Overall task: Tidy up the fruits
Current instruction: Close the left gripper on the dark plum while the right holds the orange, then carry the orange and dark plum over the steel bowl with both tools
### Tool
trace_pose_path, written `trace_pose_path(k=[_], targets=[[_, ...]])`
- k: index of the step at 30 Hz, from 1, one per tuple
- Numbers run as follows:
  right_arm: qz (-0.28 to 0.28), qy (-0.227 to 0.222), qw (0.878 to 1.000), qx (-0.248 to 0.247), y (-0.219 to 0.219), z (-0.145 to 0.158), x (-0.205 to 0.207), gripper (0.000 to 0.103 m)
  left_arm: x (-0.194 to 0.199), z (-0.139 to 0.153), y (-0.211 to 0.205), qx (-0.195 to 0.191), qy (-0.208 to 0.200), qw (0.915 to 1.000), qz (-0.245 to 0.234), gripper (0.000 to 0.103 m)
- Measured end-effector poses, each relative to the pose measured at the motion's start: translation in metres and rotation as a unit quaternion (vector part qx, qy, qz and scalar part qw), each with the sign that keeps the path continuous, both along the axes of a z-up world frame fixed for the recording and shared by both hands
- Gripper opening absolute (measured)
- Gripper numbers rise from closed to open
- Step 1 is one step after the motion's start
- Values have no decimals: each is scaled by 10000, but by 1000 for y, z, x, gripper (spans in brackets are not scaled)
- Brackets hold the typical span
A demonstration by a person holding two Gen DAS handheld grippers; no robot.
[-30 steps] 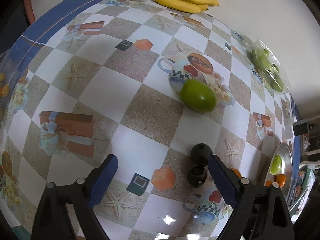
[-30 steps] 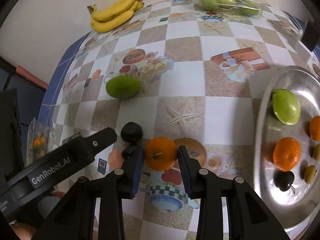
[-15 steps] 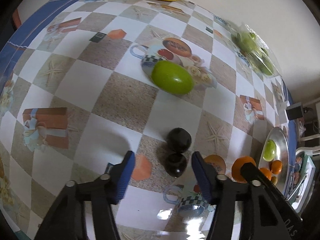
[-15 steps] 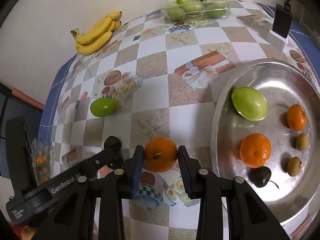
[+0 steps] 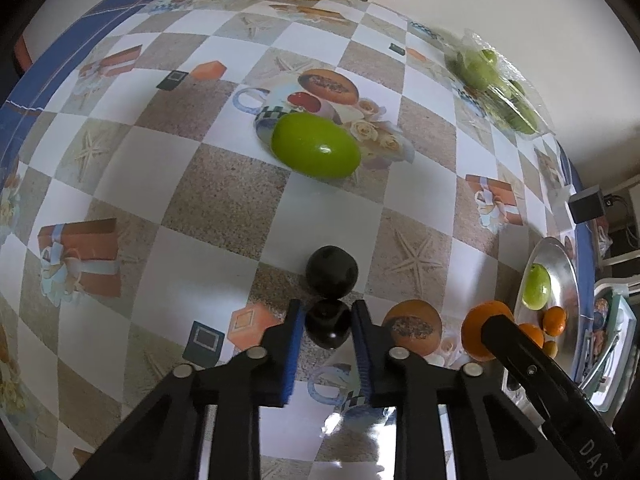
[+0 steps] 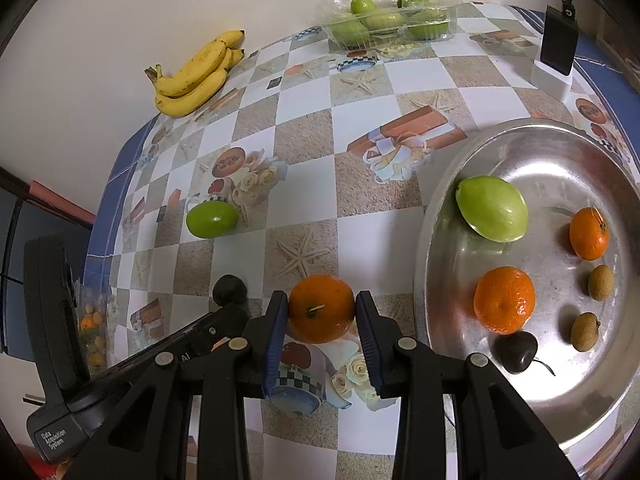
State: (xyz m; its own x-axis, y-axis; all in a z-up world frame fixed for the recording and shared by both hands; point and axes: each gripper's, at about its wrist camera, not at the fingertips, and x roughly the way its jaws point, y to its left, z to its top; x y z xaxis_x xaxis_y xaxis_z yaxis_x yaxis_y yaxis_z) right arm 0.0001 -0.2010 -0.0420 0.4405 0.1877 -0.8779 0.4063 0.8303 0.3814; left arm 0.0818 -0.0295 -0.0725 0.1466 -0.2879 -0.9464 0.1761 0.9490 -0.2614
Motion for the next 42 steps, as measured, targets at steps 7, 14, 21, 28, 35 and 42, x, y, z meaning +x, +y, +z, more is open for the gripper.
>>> trace_pose_path(k=[7, 14, 21, 28, 35, 42], targets=[[-16, -83, 9999, 63, -1, 3, -1, 36, -1, 3, -2, -8, -57, 10000, -17, 24], [-114, -128, 9999, -6, -7, 9, -6, 36, -4, 23, -3, -73, -351, 9994, -11, 24], [-344, -143, 9993, -66, -22, 14, -15, 36, -9, 43, -10, -187, -696, 9974, -55, 24], [-756, -149, 9969, -138, -50, 19, -33, 36, -22, 58, -36, -258, -985, 9939, -415, 24], [-1209, -53, 9923, -263, -83, 19, -56, 36, -46, 65, -75, -308, -1151, 9879, -989, 24], [-1565, -83, 9873, -271, -110, 22, -78, 36, -72, 63, -116, -387, -1186, 9791, -1607, 24]])
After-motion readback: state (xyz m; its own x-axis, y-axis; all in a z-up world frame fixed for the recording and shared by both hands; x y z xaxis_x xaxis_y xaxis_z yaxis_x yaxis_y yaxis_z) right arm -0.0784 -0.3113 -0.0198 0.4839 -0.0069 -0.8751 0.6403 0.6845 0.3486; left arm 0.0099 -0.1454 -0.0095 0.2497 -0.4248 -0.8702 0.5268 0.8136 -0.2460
